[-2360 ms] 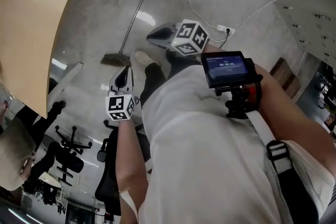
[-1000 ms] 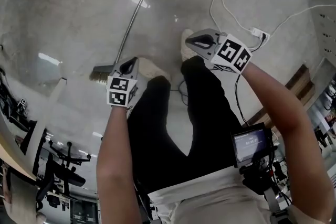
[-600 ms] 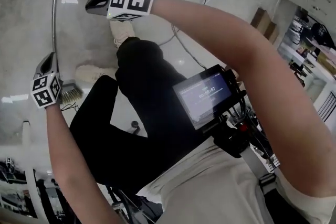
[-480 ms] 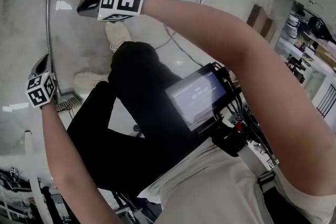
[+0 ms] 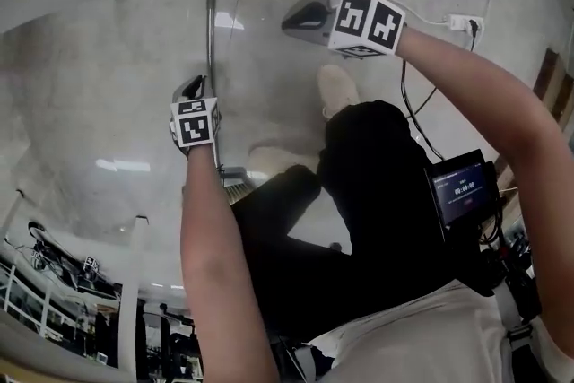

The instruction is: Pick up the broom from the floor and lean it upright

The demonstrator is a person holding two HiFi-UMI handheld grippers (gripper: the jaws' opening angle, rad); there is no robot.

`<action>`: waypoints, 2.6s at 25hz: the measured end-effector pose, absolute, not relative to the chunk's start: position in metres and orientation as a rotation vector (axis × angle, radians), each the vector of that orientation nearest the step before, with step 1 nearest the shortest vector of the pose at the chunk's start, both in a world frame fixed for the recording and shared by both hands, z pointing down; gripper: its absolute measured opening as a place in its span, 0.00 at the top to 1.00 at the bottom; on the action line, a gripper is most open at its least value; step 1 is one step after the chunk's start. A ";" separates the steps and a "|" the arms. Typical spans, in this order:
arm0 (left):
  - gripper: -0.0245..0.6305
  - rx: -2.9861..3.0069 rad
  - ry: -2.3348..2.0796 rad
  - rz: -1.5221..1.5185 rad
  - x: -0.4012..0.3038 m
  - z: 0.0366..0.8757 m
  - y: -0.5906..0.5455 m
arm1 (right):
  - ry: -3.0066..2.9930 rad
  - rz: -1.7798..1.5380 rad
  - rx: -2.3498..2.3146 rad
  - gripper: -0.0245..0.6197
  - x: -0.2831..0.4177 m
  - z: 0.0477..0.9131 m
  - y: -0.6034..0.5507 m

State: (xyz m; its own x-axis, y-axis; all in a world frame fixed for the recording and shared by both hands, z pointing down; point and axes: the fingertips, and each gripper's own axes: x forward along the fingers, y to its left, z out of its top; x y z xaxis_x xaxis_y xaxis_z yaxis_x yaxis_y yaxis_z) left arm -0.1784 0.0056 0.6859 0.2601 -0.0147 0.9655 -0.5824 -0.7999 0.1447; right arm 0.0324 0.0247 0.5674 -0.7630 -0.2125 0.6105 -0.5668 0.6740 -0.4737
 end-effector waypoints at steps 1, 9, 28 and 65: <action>0.92 2.040 -0.517 1.583 -0.178 0.692 0.010 | -2.366 0.911 0.609 0.94 0.033 0.566 0.026; 0.76 1.840 -0.491 1.895 -0.205 0.763 0.023 | -2.365 0.939 0.648 0.94 0.050 0.599 0.021; 0.85 2.190 -0.508 1.620 -0.125 0.706 0.024 | -2.157 1.045 0.745 0.94 0.127 0.580 0.066; 0.85 1.567 -1.828 0.629 -0.323 0.649 0.006 | -2.261 0.709 0.137 0.94 -0.023 0.547 0.052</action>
State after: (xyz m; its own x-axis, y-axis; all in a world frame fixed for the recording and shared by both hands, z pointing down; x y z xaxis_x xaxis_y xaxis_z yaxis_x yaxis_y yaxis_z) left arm -0.3227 0.0056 0.6489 -0.0830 -0.6762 0.7320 -0.9835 0.1739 0.0491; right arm -0.0227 0.0521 0.5473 -0.7136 0.1130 0.6913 -0.3017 0.8411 -0.4490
